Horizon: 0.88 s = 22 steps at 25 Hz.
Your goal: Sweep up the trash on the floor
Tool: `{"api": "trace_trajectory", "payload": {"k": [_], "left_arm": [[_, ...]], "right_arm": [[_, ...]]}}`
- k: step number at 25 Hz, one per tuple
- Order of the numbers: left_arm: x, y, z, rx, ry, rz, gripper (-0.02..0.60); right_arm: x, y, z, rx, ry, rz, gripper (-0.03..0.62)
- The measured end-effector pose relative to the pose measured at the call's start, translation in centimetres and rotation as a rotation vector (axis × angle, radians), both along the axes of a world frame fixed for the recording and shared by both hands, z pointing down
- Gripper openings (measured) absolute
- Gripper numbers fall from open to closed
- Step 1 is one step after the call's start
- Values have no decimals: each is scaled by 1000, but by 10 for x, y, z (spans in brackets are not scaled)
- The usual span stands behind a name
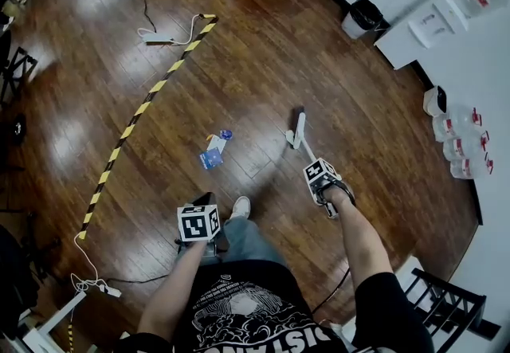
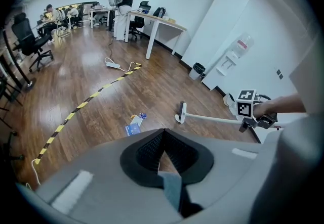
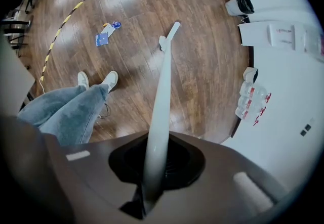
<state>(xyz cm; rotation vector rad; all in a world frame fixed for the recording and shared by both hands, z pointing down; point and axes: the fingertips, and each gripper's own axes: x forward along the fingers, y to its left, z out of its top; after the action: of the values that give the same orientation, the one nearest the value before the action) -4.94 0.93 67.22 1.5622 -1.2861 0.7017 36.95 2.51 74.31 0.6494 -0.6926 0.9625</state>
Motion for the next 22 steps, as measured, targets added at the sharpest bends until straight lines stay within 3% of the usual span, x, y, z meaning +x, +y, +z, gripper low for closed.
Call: {"api": "trace_trajectory", "payload": {"k": [7,22], "left_arm": [[-27,19,6,-11,23,-28,5],[-94,82,3,10,58,-39,5]], "right_arm": [[-38,14,0,6,3,-42,26],[-196,93,3,17,-129,35,28]]}}
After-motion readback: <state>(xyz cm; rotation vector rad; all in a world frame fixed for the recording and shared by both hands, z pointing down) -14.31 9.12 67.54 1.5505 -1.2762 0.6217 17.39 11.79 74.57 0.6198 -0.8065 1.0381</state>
